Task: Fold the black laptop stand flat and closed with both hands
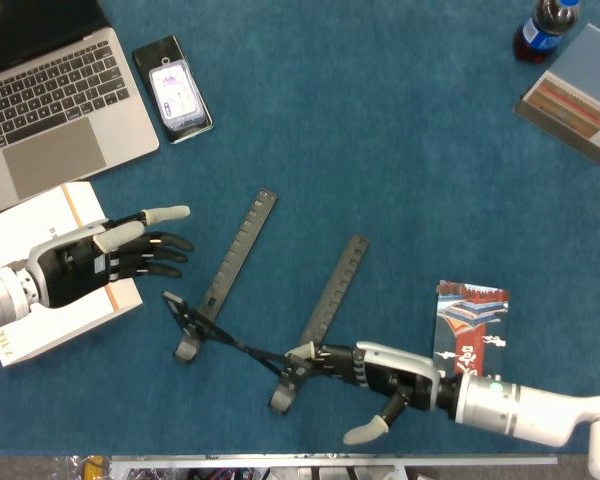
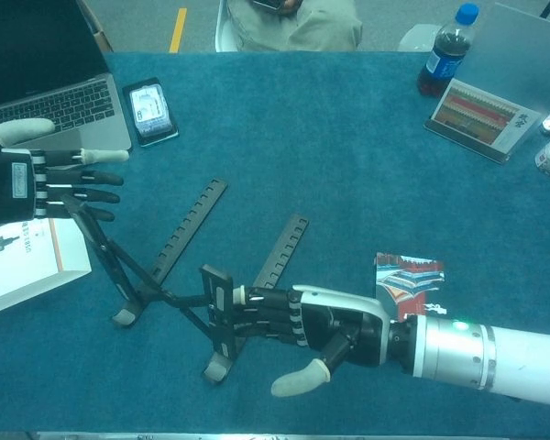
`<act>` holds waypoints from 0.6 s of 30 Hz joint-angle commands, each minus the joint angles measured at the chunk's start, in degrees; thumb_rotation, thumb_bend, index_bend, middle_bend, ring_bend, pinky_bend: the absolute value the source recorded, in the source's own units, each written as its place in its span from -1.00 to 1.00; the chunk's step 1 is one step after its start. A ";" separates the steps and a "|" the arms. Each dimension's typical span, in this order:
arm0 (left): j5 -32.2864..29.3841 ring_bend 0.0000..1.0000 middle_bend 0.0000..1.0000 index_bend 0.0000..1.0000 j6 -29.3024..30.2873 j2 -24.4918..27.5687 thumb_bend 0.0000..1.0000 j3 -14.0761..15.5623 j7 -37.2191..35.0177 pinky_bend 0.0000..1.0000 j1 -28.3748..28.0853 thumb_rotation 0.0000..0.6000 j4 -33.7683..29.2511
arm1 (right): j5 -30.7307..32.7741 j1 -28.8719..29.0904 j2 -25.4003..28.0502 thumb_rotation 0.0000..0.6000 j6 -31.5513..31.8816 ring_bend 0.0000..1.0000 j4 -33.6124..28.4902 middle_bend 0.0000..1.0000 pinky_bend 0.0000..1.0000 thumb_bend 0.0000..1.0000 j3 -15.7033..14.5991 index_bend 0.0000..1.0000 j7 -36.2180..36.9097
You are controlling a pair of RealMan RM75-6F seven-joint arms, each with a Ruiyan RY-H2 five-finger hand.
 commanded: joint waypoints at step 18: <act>-4.28 -1.00 -0.89 -0.97 -1.57 0.94 -0.51 -4.86 5.36 -0.83 0.19 0.02 -0.83 | 4.93 -3.83 11.21 1.00 5.41 -1.00 -3.93 -0.85 -0.99 -0.82 3.60 -0.73 -12.20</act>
